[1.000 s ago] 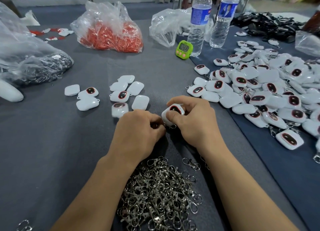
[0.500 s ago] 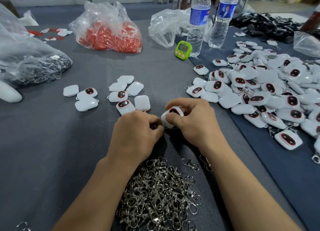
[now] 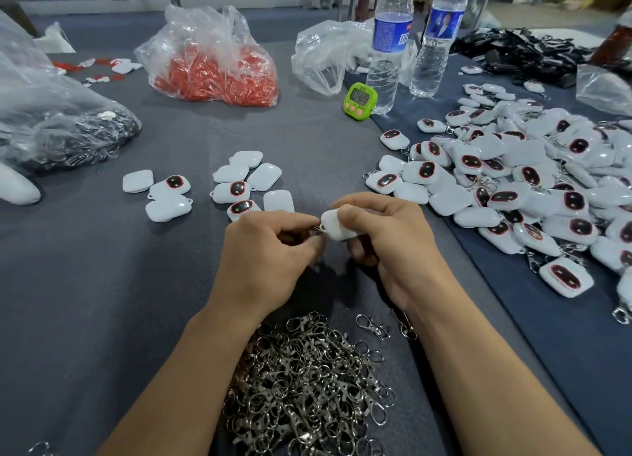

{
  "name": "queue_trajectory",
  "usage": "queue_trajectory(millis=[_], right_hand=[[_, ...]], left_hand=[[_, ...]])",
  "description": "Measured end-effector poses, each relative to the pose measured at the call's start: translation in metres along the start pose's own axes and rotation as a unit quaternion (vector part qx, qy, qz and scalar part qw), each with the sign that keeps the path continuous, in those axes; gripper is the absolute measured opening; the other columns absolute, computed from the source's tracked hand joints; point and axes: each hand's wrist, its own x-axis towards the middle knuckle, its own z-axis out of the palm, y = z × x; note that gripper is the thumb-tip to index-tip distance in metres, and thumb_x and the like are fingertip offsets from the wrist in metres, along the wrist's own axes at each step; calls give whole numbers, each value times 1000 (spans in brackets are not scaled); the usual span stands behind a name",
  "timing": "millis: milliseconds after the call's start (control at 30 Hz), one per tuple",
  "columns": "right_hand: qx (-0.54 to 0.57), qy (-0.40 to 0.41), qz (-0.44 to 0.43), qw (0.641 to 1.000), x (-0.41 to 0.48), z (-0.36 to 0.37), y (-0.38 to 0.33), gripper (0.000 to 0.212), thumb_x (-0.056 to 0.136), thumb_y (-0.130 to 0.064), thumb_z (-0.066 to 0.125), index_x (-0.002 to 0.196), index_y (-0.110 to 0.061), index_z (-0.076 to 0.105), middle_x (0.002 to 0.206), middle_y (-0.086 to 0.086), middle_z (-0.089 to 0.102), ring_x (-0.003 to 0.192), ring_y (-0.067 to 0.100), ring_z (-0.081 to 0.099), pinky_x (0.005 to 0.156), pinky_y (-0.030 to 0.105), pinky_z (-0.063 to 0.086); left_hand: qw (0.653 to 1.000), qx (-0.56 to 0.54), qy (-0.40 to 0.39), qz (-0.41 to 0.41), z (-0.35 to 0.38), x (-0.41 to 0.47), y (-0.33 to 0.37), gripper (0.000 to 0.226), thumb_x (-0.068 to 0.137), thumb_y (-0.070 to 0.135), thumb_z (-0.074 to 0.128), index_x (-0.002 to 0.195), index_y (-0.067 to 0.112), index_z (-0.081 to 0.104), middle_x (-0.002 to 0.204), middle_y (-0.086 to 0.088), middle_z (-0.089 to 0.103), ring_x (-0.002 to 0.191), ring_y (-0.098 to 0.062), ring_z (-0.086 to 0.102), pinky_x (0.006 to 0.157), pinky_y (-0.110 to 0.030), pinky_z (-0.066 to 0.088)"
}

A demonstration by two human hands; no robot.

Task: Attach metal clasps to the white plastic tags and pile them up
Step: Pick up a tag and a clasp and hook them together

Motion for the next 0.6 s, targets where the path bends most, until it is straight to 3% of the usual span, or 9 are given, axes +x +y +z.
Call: queue_trajectory(millis=[100, 233, 367, 500, 600], right_hand=[[70, -24, 34, 997, -2, 0, -4, 12, 94, -1, 62, 89, -6, 72, 62, 9, 62, 40, 11, 38, 40, 18, 26], [105, -28, 44, 993, -3, 2, -5, 14, 95, -1, 59, 87, -6, 70, 57, 6, 60, 39, 11, 36, 37, 19, 24], [101, -18, 46, 994, -4, 5, -3, 14, 93, -1, 62, 85, -8, 70, 61, 8, 64, 36, 10, 38, 38, 16, 26], [76, -8, 29, 997, -4, 10, -1, 13, 93, 1, 63, 86, -8, 70, 60, 8, 61, 37, 10, 38, 38, 17, 26], [88, -19, 43, 995, -3, 9, -2, 12, 95, -1, 62, 88, -7, 70, 62, 8, 64, 37, 8, 40, 35, 16, 29]], left_hand=[[996, -81, -22, -14, 0, 4, -2, 26, 81, 25, 83, 81, 51, 77, 57, 18, 66, 50, 4, 54, 52, -8, 39], [989, -137, -45, -31, -2, 7, -2, 18, 87, 23, 78, 78, 38, 80, 52, 11, 63, 47, -2, 48, 50, -14, 39], [999, 15, -11, 34, -6, 2, 1, 3, 81, 35, 78, 83, 33, 79, 60, 8, 68, 56, -16, 59, 56, -30, 46], [974, 194, 30, 111, -1, -3, 4, 22, 82, 37, 67, 75, 20, 79, 62, 1, 64, 61, -24, 58, 58, -42, 47], [985, 153, 46, 72, 1, -4, 6, 11, 83, 34, 73, 78, 26, 79, 62, 4, 64, 59, -17, 57, 59, -37, 47]])
